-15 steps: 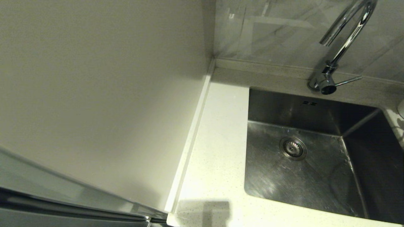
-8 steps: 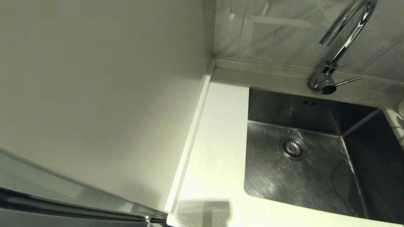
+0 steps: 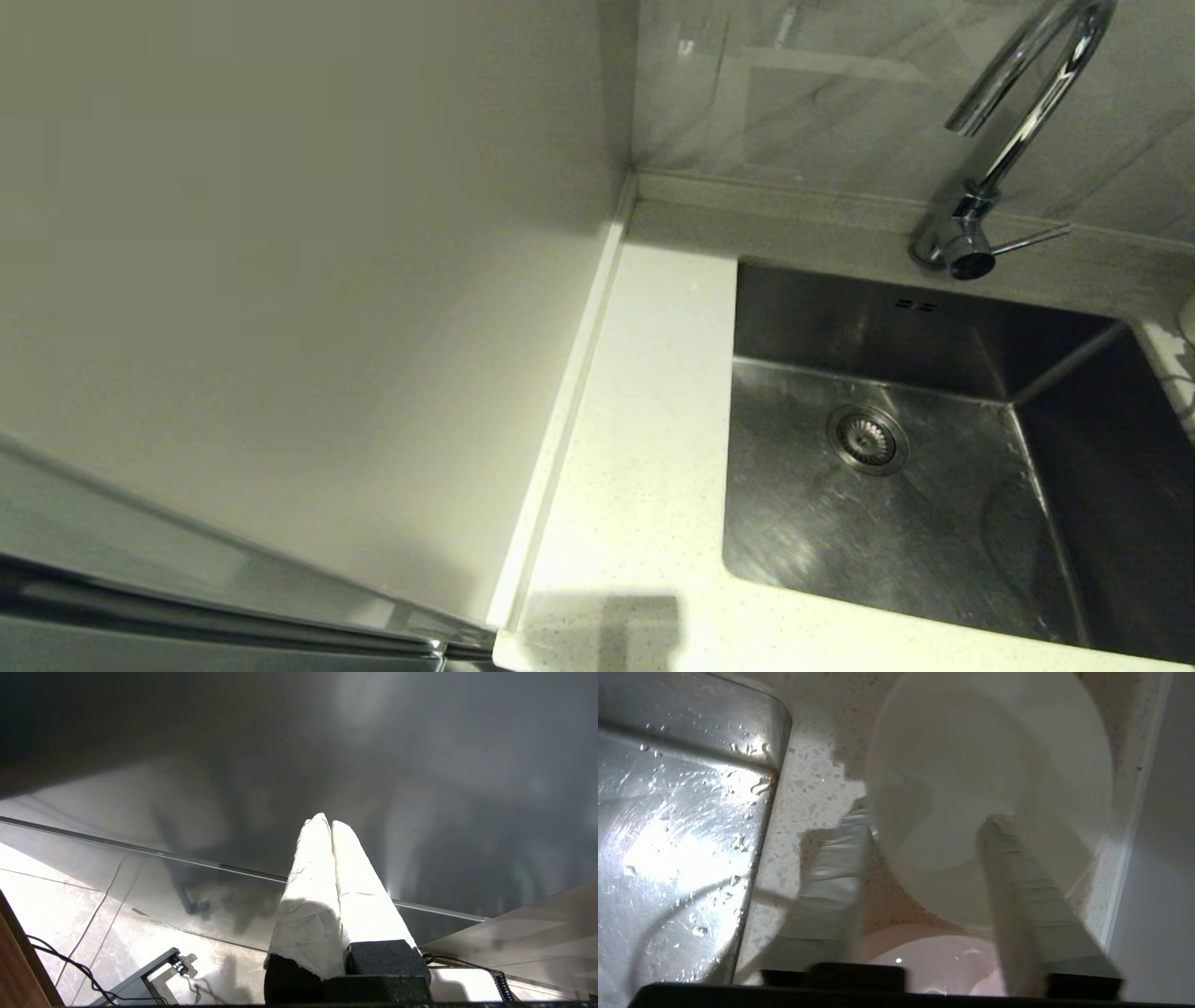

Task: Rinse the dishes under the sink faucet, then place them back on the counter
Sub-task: Put a bowl into the sink

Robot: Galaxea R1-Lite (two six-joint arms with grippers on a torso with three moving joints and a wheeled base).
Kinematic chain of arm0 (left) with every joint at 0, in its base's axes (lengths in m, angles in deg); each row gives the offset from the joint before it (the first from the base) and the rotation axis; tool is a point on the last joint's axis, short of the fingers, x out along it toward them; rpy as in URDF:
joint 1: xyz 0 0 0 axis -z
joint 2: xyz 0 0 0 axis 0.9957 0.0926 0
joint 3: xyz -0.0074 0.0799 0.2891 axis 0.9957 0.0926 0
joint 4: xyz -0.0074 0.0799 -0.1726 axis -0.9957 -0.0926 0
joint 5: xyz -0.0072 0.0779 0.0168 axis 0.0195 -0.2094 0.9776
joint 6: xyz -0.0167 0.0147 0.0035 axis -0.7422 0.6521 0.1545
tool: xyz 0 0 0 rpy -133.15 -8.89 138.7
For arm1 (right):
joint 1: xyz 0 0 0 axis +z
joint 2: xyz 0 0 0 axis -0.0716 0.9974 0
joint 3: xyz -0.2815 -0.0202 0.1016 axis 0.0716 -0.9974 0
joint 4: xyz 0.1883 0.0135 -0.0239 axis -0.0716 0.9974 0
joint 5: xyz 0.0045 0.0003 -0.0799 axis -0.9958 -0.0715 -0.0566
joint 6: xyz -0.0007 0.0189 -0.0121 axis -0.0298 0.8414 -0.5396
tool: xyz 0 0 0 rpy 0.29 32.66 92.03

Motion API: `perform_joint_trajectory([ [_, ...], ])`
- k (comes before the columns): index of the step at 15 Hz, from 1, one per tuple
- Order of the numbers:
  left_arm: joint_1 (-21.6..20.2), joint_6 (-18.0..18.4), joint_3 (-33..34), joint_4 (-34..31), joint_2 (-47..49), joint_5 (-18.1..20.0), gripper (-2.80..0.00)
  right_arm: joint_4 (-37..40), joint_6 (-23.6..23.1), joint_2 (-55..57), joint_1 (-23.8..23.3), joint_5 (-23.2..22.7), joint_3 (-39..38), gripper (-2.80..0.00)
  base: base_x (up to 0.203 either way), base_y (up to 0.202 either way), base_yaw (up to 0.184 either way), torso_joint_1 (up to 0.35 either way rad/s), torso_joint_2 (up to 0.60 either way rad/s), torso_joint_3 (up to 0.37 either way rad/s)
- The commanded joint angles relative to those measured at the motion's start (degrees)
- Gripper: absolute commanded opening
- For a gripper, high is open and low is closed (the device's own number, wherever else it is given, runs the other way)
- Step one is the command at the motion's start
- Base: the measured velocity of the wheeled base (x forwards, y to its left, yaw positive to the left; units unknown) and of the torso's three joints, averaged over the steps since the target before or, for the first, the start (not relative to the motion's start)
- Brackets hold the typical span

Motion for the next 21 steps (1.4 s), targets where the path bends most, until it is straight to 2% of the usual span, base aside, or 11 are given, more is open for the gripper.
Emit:
perform_joint_trajectory([
  [1, 0.0, -0.03, 0.0, 0.02, -0.26, 0.02, -2.8, 0.07, -0.19, -0.23, 0.16, -0.09, 0.01, -2.8, 0.0, 0.0, 0.0, 0.0, 0.0, 0.0],
  [9, 0.08, -0.02, 0.0, 0.02, -0.23, 0.02, -2.8, -4.51, 0.17, -0.82, 0.31, -0.37, 0.04, -2.8, 0.0, 0.0, 0.0, 0.0, 0.0, 0.0],
  [12, 0.0, -0.03, 0.0, 0.02, -0.26, 0.02, -2.8, -7.94, 2.63, -1.84, 0.43, -2.2, 0.04, -2.8, 0.0, 0.0, 0.0, 0.0, 0.0, 0.0],
  [15, 0.0, -0.03, 0.0, 0.02, -0.18, 0.02, -2.8, -8.26, 3.65, -5.23, 0.64, -2.72, -1.1, -2.8, 0.0, 0.0, 0.0, 0.0, 0.0, 0.0],
  [18, 0.04, -0.03, 0.0, 0.02, -0.18, 0.02, -2.8, -8.12, 4.08, -12.49, 1.56, -5.42, -7.15, -2.8, 0.0, 0.0, 0.0, 0.0, 0.0, 0.0],
  [21, 0.0, -0.03, 0.0, 0.02, -0.18, 0.02, -2.8, -6.37, 4.24, -22.6, 3.7, -6.83, -17.79, -2.8, 0.0, 0.0, 0.0, 0.0, 0.0, 0.0],
])
